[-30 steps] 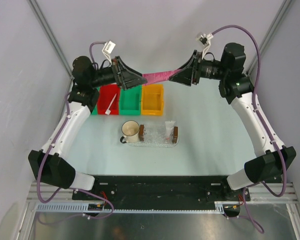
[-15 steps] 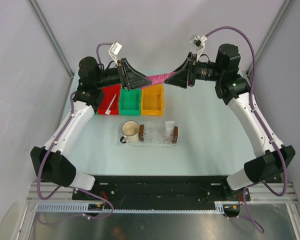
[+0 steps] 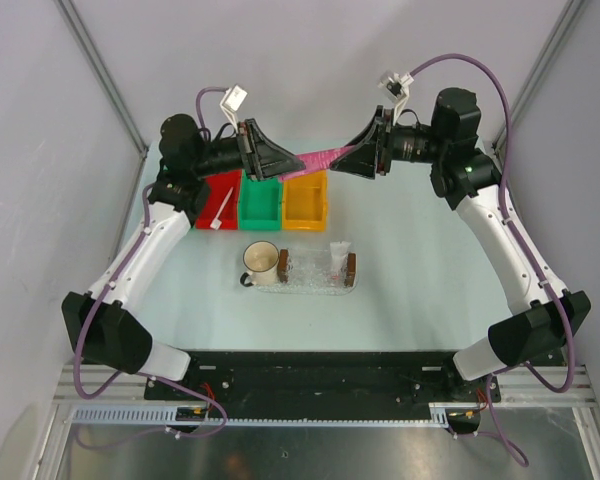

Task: Prepare toiletry sets of a toothbrush and toothpaste on the tray

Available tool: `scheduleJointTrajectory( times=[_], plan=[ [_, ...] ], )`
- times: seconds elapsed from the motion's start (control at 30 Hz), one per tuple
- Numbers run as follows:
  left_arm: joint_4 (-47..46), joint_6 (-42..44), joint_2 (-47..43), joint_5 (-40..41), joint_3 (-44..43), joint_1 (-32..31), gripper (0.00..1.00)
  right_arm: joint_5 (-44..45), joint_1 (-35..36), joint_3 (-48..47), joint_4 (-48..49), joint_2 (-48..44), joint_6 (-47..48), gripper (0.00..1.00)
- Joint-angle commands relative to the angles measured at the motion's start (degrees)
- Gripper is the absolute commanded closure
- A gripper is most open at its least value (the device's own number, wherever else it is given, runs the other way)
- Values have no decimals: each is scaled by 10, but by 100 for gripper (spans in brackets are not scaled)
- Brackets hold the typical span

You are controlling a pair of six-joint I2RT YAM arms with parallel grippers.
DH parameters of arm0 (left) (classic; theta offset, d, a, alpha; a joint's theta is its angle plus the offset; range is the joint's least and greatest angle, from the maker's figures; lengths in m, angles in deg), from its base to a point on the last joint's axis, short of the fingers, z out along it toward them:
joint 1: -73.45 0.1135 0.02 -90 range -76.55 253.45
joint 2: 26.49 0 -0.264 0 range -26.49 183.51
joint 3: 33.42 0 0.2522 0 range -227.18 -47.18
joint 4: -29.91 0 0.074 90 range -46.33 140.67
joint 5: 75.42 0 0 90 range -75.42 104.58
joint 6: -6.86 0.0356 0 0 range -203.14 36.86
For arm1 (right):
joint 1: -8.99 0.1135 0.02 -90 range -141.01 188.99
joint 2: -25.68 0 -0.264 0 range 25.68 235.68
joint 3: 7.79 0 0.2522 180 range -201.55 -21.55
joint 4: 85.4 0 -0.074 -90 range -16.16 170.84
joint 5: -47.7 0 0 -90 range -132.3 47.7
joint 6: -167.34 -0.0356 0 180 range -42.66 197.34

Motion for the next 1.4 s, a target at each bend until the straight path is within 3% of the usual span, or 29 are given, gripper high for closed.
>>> scheduleJointTrajectory(
  times=[0.0, 0.07, 0.2, 0.33, 0.5, 0.6, 0.87, 1.1, 1.37],
  plan=[
    [-19, -1, -5, -11, 4, -12, 89, 26, 6, -24, 10, -6, 10, 100],
    [-19, -1, -6, -11, 4, -12, 100, 29, 7, -24, 9, -6, 16, 100],
    [-19, 0, -7, -11, 4, -12, 100, 49, 14, -25, -19, -10, 45, 97],
    [-19, 16, -20, -12, 9, -6, 100, 72, 25, -24, -59, -17, 87, 71],
    [17, 57, -35, -7, 14, 20, 100, 89, 26, -19, -79, -30, 107, 50],
    [74, 110, -46, 4, 8, 29, 100, 95, 26, -13, -81, -34, 112, 33],
    [107, 147, -69, 12, 18, 50, 100, 107, 26, -4, -93, -35, 126, 29],
    [312, 349, -83, 110, -1, 50, 100, 136, 15, 6, -113, -52, 145, 28],
    [430, 536, -121, 283, -3, 26, 100, 159, 8, 11, -139, -57, 174, 28]
  ],
)
